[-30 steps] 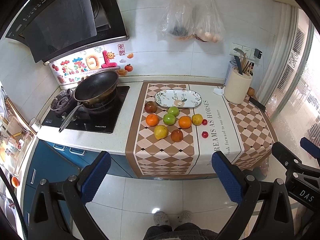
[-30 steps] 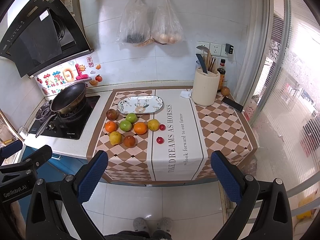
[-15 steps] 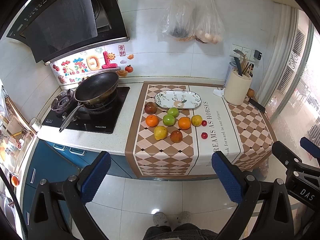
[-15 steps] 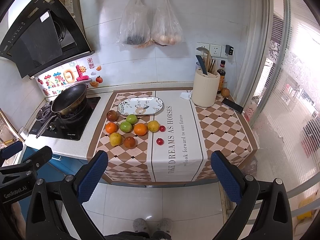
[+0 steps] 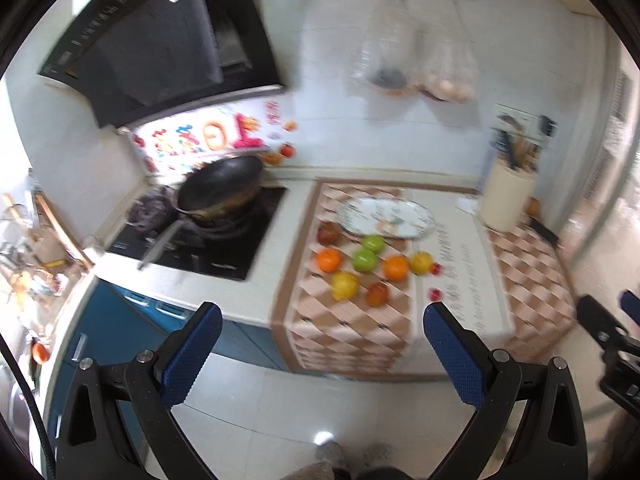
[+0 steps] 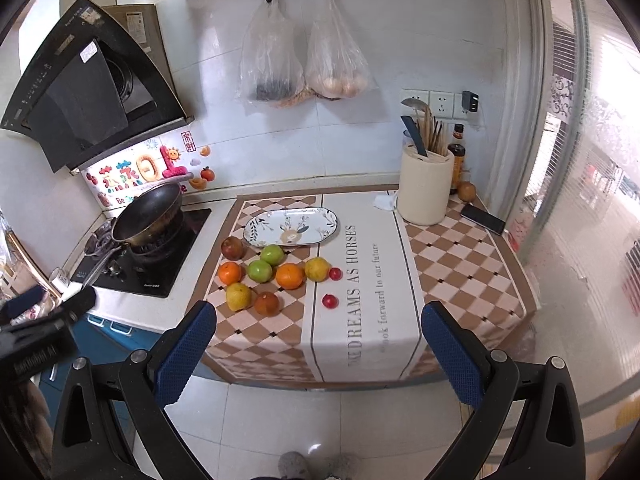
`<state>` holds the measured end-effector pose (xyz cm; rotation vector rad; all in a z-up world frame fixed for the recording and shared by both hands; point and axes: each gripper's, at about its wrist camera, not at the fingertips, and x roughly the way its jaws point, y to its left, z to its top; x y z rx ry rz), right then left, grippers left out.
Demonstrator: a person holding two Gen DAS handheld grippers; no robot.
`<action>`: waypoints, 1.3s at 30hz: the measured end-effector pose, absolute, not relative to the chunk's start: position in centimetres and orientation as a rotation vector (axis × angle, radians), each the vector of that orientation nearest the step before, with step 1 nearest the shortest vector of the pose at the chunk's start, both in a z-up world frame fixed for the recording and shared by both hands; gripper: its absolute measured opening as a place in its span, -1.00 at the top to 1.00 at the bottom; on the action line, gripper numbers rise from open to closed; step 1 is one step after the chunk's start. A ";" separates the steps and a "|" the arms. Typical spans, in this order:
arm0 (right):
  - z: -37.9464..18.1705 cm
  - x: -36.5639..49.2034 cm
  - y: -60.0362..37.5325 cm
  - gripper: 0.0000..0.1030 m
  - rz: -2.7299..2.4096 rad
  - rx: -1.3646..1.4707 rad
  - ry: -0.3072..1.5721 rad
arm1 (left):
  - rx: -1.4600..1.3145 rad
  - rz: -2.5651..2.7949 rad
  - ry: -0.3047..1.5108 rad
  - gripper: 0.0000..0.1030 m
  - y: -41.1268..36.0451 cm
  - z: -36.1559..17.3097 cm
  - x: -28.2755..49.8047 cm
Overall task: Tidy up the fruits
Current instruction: 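Grasp the yellow citrus with the left tool while the right tool grasps the dark orange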
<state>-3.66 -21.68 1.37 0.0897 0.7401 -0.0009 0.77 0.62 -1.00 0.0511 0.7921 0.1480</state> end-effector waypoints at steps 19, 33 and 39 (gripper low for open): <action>-22.6 17.1 -15.0 -0.62 0.186 0.235 1.172 | 0.114 0.313 1.142 -1.00 8.1 -16.9 17.4; -37.2 28.7 -8.7 -0.11 0.167 0.265 1.428 | -0.005 0.015 1.475 -0.77 9.7 -28.4 29.5; -36.8 28.0 -10.7 -0.10 0.082 0.253 1.431 | 0.010 -0.171 1.545 -0.77 6.8 -30.2 31.7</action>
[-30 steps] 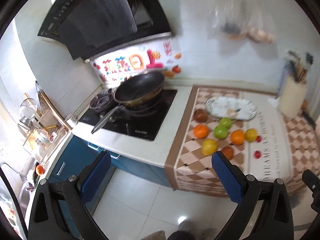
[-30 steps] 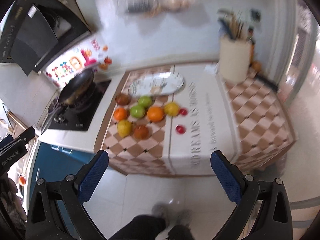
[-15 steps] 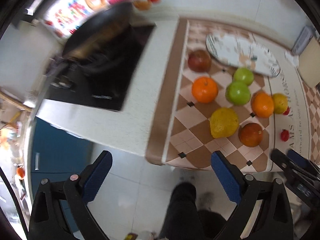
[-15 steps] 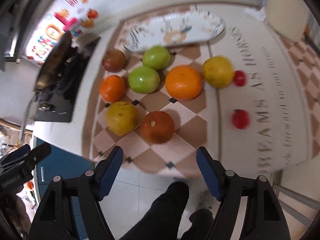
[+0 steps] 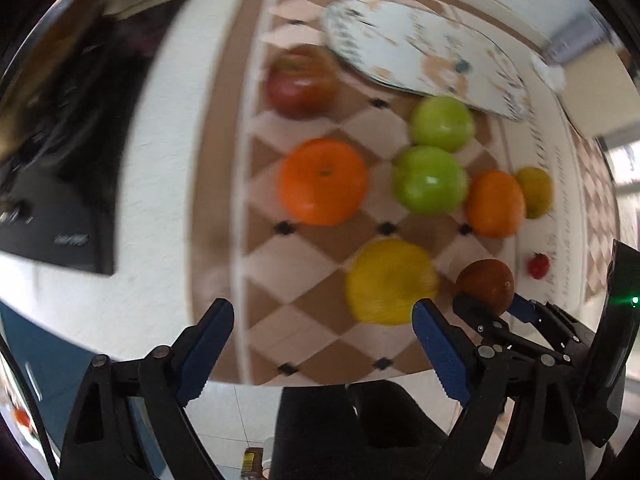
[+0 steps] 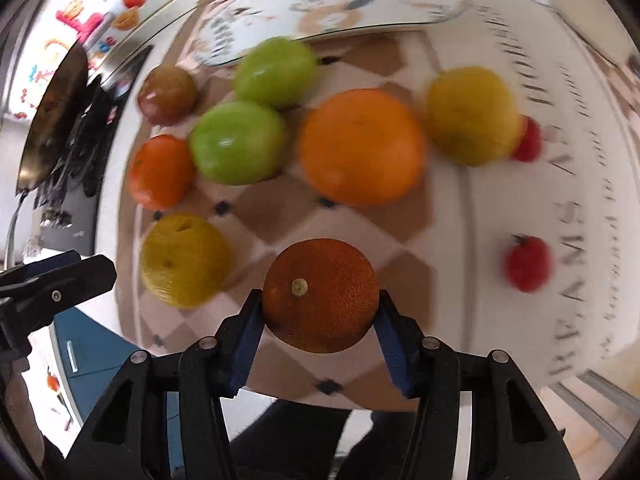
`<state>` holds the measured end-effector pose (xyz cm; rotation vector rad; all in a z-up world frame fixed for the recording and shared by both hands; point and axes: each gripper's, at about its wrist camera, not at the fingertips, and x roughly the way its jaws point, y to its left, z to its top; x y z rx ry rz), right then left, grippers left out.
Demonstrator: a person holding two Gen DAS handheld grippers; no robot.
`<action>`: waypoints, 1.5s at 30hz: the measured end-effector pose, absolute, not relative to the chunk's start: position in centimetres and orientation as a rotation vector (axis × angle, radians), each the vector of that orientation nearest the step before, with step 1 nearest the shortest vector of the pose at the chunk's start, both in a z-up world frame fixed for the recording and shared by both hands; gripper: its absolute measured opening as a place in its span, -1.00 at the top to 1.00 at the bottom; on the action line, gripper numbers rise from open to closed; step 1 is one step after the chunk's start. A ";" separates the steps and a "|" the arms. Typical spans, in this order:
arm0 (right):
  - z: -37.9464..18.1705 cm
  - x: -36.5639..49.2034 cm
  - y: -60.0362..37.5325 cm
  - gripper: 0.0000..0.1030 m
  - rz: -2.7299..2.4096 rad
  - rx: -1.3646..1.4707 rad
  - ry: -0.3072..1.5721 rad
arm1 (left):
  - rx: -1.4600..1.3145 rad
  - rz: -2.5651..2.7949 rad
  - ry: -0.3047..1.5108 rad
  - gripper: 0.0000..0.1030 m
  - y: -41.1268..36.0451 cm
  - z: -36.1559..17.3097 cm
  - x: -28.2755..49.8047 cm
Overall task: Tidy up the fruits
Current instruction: 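Grasp the yellow citrus with the left tool while the right tool grasps the dark orange, then lift the yellow citrus with the left tool while the right tool carries the dark orange to the plate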
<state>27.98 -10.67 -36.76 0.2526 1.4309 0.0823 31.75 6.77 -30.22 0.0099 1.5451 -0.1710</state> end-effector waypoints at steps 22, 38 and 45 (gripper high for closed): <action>-37.1 28.7 -16.6 -0.14 -0.031 0.417 1.434 | 0.279 -0.367 1.536 -0.19 -0.7 -36.4 34.3; -37.3 31.0 -15.6 -0.27 -0.009 0.428 1.398 | 0.240 -0.344 1.501 -0.18 1.6 -36.2 33.5; -36.6 31.7 -15.1 -0.11 0.052 0.367 1.372 | 0.228 -0.305 1.480 -0.18 0.5 -35.4 33.5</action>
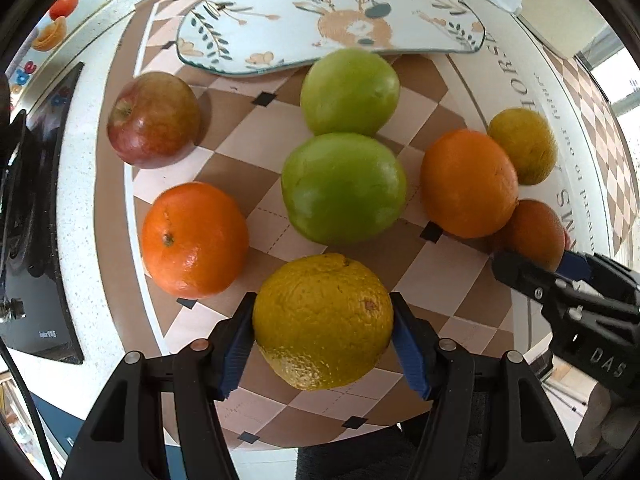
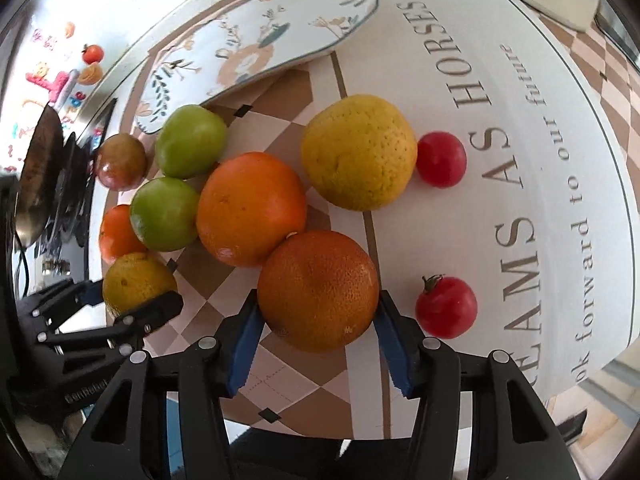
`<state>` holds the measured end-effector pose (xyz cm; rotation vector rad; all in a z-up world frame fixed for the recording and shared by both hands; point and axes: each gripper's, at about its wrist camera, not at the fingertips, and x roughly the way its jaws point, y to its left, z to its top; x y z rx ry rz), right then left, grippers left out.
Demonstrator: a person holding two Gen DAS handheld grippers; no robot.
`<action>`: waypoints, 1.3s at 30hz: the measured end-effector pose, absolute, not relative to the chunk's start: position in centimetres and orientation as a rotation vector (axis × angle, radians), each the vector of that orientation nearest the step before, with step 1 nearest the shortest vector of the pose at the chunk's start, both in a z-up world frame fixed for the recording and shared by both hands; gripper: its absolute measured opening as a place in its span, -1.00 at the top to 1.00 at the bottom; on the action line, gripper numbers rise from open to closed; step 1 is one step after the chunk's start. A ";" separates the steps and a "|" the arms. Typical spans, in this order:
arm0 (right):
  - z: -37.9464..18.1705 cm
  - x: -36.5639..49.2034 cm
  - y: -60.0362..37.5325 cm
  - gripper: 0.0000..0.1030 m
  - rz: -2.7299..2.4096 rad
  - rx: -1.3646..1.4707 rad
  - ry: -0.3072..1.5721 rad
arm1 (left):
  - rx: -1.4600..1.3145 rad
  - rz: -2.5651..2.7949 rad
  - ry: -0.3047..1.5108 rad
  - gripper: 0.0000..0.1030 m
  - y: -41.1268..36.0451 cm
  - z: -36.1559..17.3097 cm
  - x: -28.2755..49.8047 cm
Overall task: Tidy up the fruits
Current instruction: 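Lift the yellow citrus with the left tool while the right tool carries the dark orange to the plate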
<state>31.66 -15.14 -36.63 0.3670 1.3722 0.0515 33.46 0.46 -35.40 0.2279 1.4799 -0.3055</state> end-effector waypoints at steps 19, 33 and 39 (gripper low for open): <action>-26.8 43.9 -17.1 -0.10 0.299 0.335 1.144 | -0.137 -0.234 1.272 -0.18 0.3 -22.8 45.6; -34.6 58.1 -15.0 -0.10 0.306 0.194 1.337 | -0.312 -0.117 1.552 -0.18 0.1 -33.6 59.4; -35.7 59.0 -14.7 -0.12 0.332 0.180 1.372 | -0.318 -0.100 1.598 -0.19 -0.1 -35.1 59.3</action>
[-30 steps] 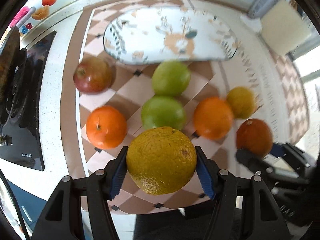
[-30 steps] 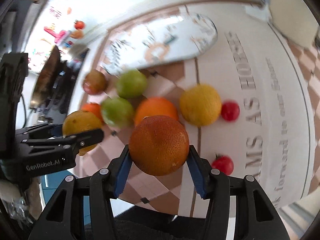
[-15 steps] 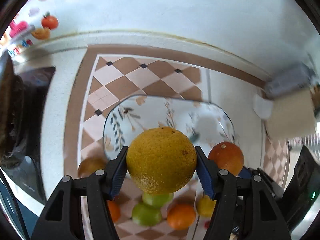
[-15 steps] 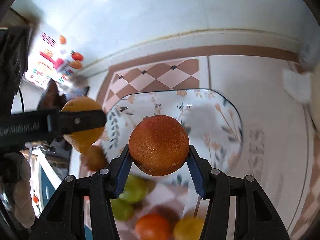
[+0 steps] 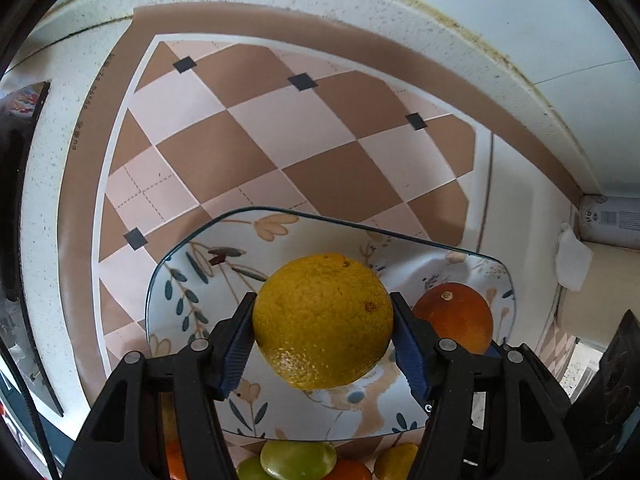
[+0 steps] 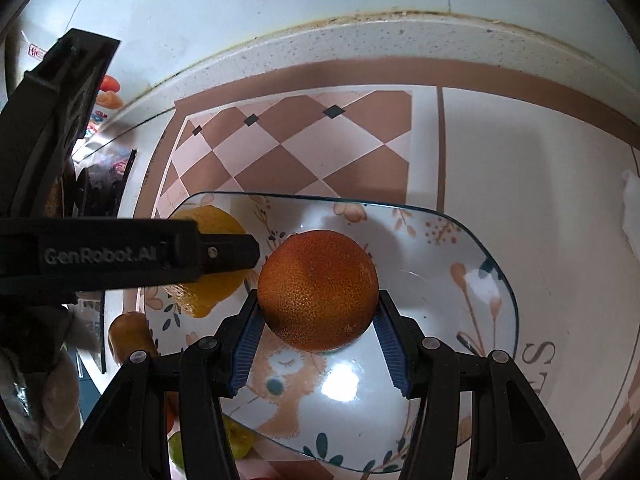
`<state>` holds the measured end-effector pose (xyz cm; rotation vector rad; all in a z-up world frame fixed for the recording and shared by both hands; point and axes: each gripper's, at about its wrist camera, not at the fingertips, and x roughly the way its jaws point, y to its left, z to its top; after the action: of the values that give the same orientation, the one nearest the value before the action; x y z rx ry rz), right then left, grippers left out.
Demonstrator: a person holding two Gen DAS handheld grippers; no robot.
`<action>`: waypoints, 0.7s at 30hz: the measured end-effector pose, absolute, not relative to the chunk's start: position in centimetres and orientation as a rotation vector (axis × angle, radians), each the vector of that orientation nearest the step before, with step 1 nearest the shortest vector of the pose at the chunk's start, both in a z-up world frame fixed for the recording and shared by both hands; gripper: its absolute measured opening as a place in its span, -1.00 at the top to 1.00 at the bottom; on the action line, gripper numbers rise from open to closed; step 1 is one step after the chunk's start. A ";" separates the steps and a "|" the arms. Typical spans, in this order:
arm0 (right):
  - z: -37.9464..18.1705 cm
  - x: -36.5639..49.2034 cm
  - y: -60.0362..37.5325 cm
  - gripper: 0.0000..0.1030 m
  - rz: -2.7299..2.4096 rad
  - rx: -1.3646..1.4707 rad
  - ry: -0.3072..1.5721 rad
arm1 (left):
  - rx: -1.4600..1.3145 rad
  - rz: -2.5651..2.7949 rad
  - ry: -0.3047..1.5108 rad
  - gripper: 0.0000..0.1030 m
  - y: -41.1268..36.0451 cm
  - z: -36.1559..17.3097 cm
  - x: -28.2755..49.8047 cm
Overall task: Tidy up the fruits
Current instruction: 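Lift the yellow citrus with the left tool while the right tool carries the dark orange to the plate, then open the left tool onto the plate while the right tool releases the dark orange there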
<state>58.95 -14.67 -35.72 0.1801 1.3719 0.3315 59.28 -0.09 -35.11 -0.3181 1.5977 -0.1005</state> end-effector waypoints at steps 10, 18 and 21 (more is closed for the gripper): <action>-35.5 58.8 -15.0 -0.69 0.253 0.208 1.394 | -0.285 -0.120 1.604 -0.73 0.2 -34.2 60.0; -32.8 54.9 -15.9 -0.82 0.105 0.155 1.398 | -0.146 -0.065 1.490 -0.73 1.3 -30.6 56.8; -31.7 52.7 -16.3 -0.82 0.053 0.130 1.395 | -0.111 -0.030 1.447 -0.73 2.0 -29.3 54.6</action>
<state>52.73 -16.28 -31.72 0.1296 1.3950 0.0534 54.64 1.99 -29.26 -0.1113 1.4472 -0.0295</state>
